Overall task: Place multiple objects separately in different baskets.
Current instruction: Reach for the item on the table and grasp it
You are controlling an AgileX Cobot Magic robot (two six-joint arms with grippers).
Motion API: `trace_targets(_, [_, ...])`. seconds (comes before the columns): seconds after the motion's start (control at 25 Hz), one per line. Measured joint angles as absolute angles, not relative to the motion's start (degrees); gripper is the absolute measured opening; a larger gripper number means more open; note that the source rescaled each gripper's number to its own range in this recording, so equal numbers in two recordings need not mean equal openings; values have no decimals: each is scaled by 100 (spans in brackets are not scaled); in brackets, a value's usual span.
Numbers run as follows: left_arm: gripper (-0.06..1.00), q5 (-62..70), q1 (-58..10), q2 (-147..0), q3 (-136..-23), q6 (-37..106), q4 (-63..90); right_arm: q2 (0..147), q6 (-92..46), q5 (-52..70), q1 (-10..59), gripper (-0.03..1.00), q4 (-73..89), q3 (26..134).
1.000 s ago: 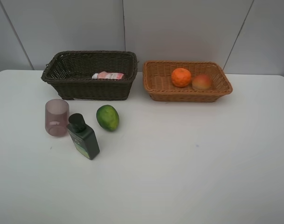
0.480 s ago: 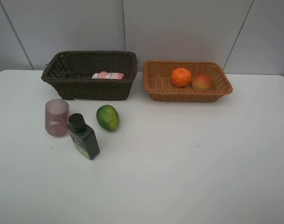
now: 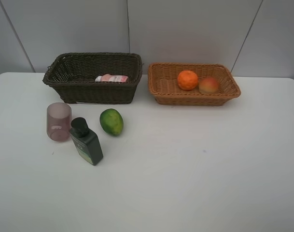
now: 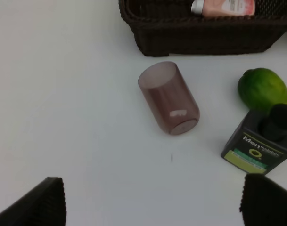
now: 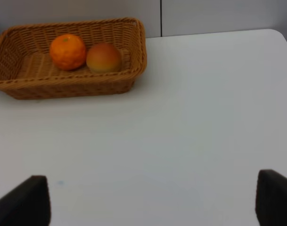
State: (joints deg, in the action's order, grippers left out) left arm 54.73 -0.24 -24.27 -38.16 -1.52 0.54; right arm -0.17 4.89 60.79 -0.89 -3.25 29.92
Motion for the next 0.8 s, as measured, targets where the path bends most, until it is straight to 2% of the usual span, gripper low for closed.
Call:
trace_targets(0.44, [92,4892,-100,-6173,-4927,-775,48,-17,489,6079,-89,88,-325,2992])
trace_targets(0.8, [92,4212,-1038,-8524,-5416,-2888,-845,-17,489,6079,-89,88,-325,2992])
